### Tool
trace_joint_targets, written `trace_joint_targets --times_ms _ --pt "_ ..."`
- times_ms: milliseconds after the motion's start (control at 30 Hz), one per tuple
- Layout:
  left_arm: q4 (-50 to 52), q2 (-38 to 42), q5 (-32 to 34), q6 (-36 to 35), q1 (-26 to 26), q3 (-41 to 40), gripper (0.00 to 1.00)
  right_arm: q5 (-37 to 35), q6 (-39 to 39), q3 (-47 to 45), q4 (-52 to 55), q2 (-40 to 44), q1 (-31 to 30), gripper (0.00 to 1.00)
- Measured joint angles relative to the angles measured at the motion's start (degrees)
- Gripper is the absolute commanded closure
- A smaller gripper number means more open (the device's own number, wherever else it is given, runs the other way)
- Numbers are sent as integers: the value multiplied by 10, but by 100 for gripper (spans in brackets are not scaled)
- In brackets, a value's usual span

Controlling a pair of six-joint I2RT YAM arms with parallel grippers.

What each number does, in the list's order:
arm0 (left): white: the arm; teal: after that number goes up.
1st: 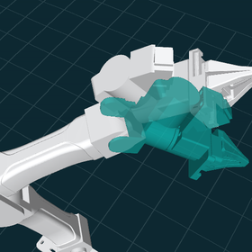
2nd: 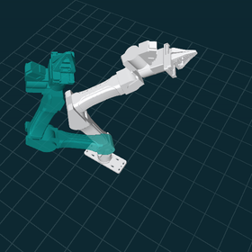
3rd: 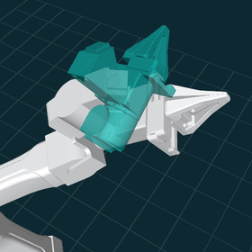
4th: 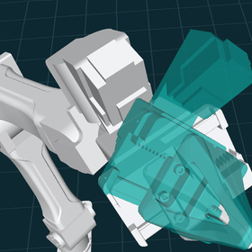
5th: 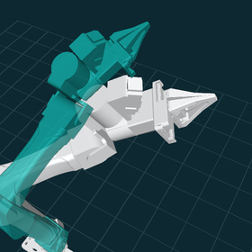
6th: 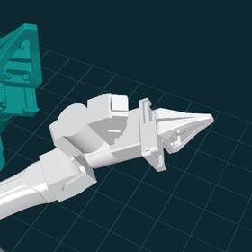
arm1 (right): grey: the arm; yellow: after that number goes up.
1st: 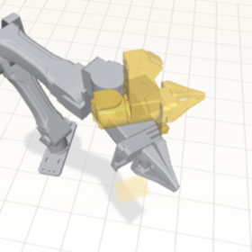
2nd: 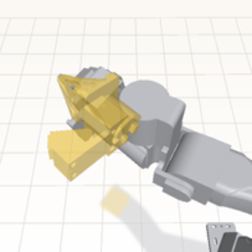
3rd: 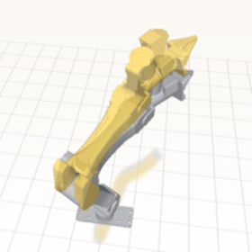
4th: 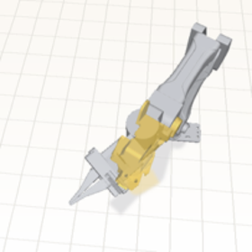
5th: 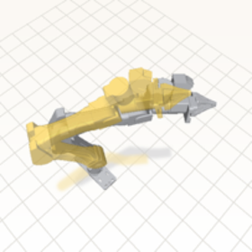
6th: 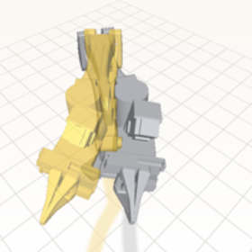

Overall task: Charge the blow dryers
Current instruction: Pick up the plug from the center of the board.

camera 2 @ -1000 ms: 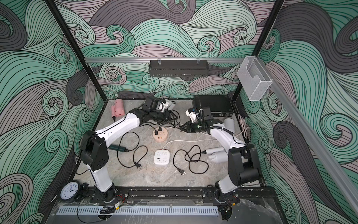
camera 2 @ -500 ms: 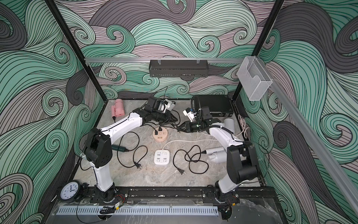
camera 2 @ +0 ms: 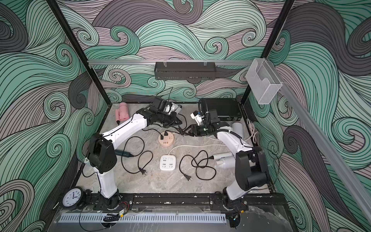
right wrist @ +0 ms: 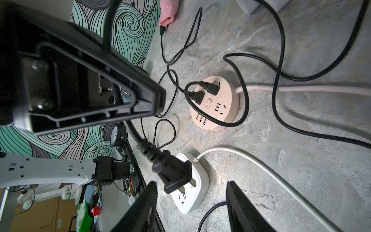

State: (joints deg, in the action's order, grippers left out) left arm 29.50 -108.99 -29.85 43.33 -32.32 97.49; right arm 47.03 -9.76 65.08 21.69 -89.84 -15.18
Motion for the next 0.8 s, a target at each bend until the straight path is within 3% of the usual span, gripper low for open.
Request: trace_joint_targets --times_ms 533,800 --pt "58 -33 40 25 -5 37 100 -268 32 74 64 26 -130 61" --pt "57 -33 39 36 -5 39 100 -320 28 75 62 9 -158 61"
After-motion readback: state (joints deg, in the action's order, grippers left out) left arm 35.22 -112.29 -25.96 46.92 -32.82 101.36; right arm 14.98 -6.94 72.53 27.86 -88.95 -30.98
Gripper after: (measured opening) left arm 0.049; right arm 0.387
